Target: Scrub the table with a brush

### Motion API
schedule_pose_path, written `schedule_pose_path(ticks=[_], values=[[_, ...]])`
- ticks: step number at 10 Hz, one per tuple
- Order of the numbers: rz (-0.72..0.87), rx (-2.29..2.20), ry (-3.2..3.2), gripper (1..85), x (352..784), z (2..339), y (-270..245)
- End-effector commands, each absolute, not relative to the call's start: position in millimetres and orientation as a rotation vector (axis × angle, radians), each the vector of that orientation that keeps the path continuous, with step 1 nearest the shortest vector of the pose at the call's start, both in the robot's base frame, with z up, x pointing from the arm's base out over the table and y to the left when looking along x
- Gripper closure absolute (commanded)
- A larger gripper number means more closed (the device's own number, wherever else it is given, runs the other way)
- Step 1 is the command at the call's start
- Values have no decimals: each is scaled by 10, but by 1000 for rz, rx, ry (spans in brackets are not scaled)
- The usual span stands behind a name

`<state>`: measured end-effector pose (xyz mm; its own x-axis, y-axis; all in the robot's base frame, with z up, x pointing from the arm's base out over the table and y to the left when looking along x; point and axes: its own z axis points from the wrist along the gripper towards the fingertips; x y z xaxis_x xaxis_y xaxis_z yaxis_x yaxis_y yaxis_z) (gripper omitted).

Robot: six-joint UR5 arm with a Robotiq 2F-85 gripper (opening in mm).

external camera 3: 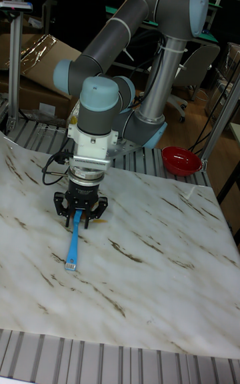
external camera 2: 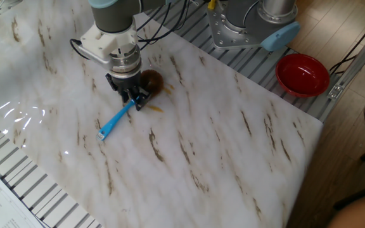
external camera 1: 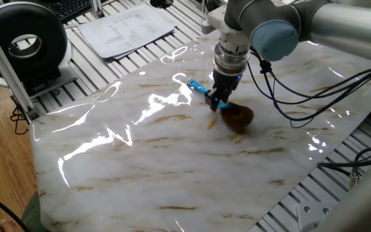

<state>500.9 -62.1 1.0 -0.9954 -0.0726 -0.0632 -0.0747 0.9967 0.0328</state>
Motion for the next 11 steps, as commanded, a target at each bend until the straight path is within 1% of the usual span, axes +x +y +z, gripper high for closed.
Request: schedule_pose_path(ticks=[1,4,6,10,11], values=[[109,-160,2973,383,5263,56,-520],[125,-233,2853,367,5542,123,-452],[110,-248,2854,363,5538,120,-475],[91,-240,2913,353,5399,81,-526],[84,-243,2912,333,5395,135,-521]])
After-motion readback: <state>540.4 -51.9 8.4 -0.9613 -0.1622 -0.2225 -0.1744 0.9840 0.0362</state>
